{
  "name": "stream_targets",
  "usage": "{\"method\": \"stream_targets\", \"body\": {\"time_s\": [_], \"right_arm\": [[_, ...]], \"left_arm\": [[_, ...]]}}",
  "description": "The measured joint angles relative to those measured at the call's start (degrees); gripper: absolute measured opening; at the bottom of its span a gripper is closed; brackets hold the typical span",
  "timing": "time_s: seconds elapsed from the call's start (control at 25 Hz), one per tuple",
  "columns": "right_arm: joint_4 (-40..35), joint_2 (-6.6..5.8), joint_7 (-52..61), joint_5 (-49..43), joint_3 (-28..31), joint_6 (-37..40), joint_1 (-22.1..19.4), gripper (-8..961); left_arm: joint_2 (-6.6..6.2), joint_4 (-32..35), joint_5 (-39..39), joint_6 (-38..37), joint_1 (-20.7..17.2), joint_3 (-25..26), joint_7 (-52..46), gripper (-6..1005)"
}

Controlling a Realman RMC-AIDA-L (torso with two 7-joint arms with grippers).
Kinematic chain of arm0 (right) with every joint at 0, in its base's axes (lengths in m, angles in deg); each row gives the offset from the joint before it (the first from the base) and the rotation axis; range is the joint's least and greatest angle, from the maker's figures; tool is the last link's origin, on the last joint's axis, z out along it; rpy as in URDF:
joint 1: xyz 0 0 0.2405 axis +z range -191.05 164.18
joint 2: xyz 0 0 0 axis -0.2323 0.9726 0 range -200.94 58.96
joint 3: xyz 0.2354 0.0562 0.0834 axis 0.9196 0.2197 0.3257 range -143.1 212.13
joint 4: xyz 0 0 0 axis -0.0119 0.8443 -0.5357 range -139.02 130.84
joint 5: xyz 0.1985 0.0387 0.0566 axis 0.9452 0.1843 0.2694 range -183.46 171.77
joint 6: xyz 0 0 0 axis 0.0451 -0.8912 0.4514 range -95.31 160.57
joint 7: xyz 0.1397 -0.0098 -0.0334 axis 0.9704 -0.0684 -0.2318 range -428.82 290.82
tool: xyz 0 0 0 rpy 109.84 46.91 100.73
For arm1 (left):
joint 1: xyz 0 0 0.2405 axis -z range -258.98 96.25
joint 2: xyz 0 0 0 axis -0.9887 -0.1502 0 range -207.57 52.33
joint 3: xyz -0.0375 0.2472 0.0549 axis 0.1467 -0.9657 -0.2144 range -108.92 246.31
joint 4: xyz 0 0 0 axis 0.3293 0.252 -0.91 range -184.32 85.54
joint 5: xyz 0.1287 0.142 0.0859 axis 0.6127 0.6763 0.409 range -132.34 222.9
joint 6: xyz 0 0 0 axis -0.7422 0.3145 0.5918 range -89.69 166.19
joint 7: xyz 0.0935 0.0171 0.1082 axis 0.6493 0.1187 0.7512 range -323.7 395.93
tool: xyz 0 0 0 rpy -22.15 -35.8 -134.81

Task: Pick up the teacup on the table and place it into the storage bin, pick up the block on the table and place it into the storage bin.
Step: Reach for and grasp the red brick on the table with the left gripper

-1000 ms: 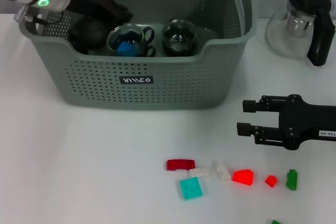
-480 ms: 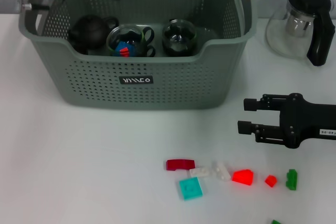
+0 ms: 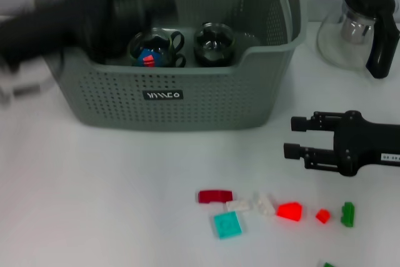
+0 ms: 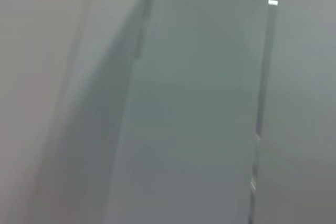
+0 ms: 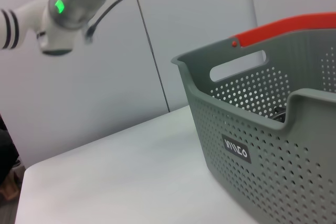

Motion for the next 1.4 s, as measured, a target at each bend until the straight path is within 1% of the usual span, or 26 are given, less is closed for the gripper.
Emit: {"method": "stream_targets", "body": {"time_s": [0.08,0.16,0.24,0.32,0.44,0.48,0.52,0.56,0.68,0.76,0.88,1.4], "right_arm": [[0.01,0.0,0.0,-0.03,0.0,0.01,0.01,652],[0.0,-0.01,0.0,-0.05,0.01,-0.03,0.01,652],[0.0,0.0,-0.03,-0.11,0.01,-0.12,0.03,652],[0.0,0.0,-0.03,-0.12,0.0,-0.19,0.06,652],[0.0,0.0,-0.01,-0.14,-0.05,-0.21,0.07,652],[0.0,0.0,-0.01,-0.14,-0.09,-0.22,0.05,652],[0.0,0.0,0.0,-0.14,-0.15,-0.22,0.01,652],[0.0,-0.01,0.02,-0.14,-0.18,-0.22,-0.03,652],[0.0,0.0,0.07,-0.15,-0.24,-0.22,-0.18,652],[0.0,0.0,0.09,-0.14,-0.23,-0.21,-0.25,652],[0.0,-0.01,0.05,-0.15,-0.14,-0.03,-0.35,652],[0.09,0.0,-0.02,-0.14,-0.27,-0.04,-0.61,652]], "left_arm": [[1.06,0.17,3.15,-0.96,-2.27,-1.45,4.55,480],[2.22,0.28,8.58,-1.02,-4.26,-3.01,9.4,480],[3.02,0.56,14.79,-0.35,-5.36,-4.25,12.95,480],[3.69,0.87,20.33,1.17,-6.04,-5.33,14.49,480],[4.31,0.42,26.18,6.43,-6.3,-7.3,15.03,480],[4.86,-0.62,28.67,11.41,-6.2,-8.82,15.27,481],[4.86,-0.62,28.67,11.41,-6.2,-8.82,15.27,481],[5.34,-1.32,29.36,14.76,-6.11,-9.94,15.46,481],[6.35,-2.75,29.71,20.97,-5.92,-12.21,16.53,481],[6.73,-4.17,29.61,24.09,-5.7,-13.87,18.27,481],[6.9,-6.51,29.4,27.04,-4.9,-15.41,20.46,481],[7.21,-13.32,29.39,34.52,-1.93,-15.56,26.57,475]]}}
